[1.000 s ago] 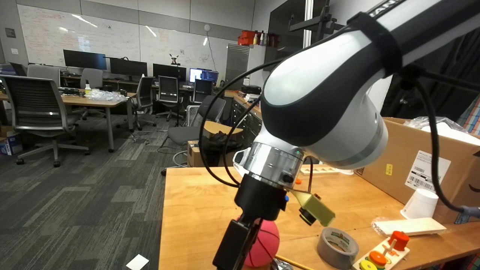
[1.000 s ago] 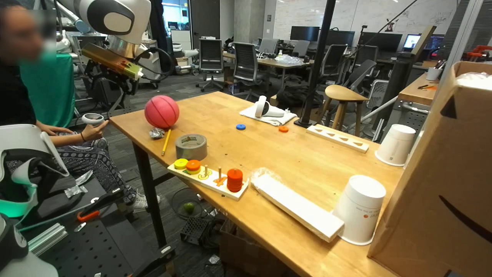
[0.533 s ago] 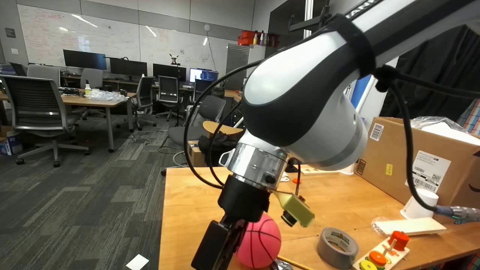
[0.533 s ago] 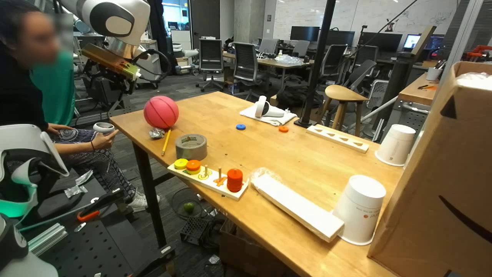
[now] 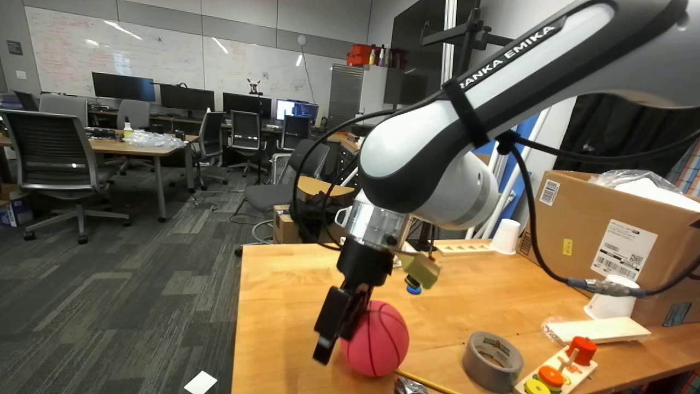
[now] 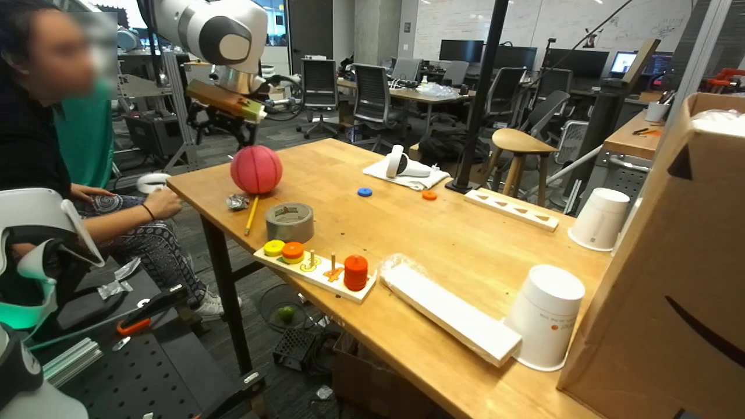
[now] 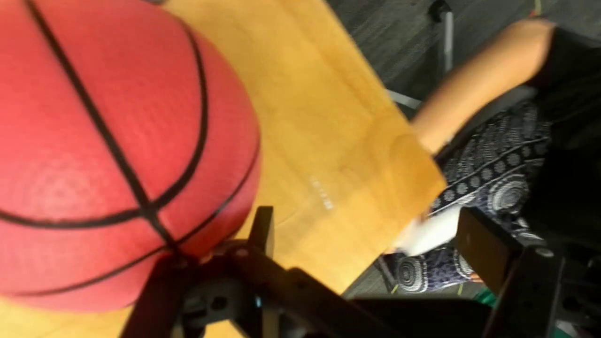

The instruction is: Move the ball to the right

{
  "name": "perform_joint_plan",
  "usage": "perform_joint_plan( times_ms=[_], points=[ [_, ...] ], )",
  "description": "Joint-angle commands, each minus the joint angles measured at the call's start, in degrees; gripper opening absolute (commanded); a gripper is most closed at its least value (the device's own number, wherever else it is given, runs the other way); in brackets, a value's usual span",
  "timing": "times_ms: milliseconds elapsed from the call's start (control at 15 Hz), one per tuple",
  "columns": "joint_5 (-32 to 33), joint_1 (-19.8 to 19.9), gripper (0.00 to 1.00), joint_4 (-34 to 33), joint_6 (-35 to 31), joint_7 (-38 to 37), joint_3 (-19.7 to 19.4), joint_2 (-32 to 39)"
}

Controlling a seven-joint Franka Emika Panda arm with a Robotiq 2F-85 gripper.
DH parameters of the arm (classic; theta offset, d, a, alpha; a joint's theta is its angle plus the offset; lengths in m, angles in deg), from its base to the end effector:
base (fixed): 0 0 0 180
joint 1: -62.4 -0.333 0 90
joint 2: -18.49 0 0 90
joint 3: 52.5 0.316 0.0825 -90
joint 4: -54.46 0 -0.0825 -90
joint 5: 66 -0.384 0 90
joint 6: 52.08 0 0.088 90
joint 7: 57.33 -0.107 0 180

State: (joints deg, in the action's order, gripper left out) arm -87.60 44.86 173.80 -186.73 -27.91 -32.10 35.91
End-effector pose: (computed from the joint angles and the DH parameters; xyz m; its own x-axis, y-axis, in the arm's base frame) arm 0.4584 0.3589 0.2884 0.6399 0.7615 0.1035 0.7409 -0.5754 -0.3464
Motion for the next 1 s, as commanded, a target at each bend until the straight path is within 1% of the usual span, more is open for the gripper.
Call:
perform_joint_plan(
  times_ms=[0, 133, 200, 333, 400, 533, 733, 933],
  points=[
    [14.5, 3.55, 1.0, -4.91, 7.76, 0.42, -4.15, -3.46],
    [19.93, 5.39, 1.0, -4.03, 12.87, 3.06, -4.93, -9.12],
    [22.26, 6.04, 1.0, -3.37, 14.33, 4.29, -5.33, -11.77],
    [24.6, 6.09, 1.0, 0.95, 10.92, 5.77, -5.18, -17.58],
    [23.75, 5.75, 1.0, 3.62, 8.2, 5.68, -4.85, -20.39],
    [18.85, 4.46, 1.0, 9.03, 5.43, 5.29, -4.49, -25.58],
    [13.92, 1.22, 1.0, 16.38, 3.14, 5.39, -4.79, -31.74],
    [11.85, -1.24, 1.0, 21.96, 1.61, 4.72, -5.79, -35.69]
  ],
)
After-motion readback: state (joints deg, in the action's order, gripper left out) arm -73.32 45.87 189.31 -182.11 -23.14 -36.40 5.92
